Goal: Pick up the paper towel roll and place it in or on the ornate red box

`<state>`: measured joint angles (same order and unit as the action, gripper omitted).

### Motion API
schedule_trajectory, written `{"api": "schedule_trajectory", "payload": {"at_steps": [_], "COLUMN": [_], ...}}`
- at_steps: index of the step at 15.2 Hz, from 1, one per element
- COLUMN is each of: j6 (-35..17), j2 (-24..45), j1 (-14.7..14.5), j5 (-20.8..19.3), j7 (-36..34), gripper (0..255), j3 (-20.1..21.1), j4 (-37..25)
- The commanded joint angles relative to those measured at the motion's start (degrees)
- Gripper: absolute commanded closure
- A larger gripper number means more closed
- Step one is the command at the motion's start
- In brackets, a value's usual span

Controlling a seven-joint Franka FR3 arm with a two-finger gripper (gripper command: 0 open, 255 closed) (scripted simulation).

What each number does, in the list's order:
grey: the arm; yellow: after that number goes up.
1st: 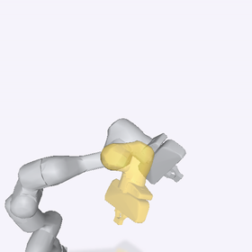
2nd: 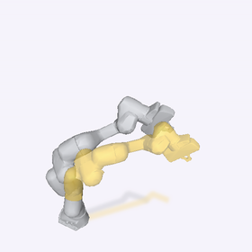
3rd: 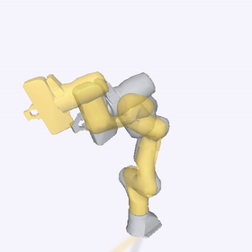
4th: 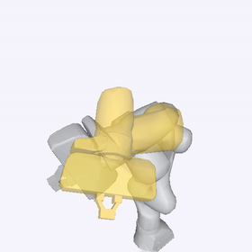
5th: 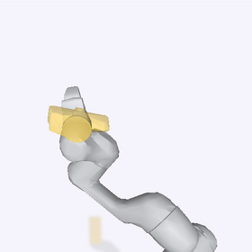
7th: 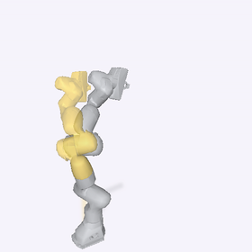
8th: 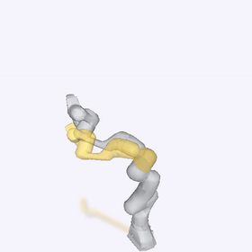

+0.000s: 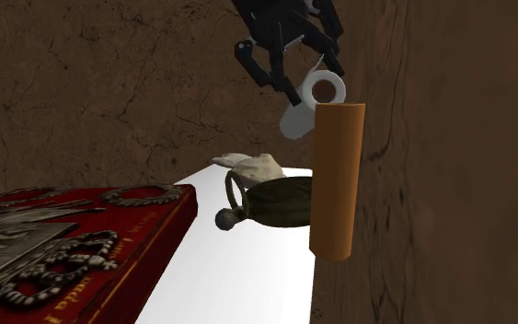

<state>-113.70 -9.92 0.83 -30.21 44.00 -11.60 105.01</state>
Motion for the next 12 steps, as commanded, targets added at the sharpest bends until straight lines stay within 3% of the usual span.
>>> {"api": "schedule_trajectory", "payload": {"at_steps": [1, 2, 12], "j6": [1.26, 1.31, 4.66], "j2": [0.13, 0.13, -22.76], "j1": [-0.06, -0.06, 1.24], "j5": [0.27, 0.29, -3.16], "j7": [0.58, 0.60, 1.01], "gripper": [255, 255, 255], "j3": [0.07, 0.08, 1.23], "j4": [-1.72, -1.78, 17.74]}}
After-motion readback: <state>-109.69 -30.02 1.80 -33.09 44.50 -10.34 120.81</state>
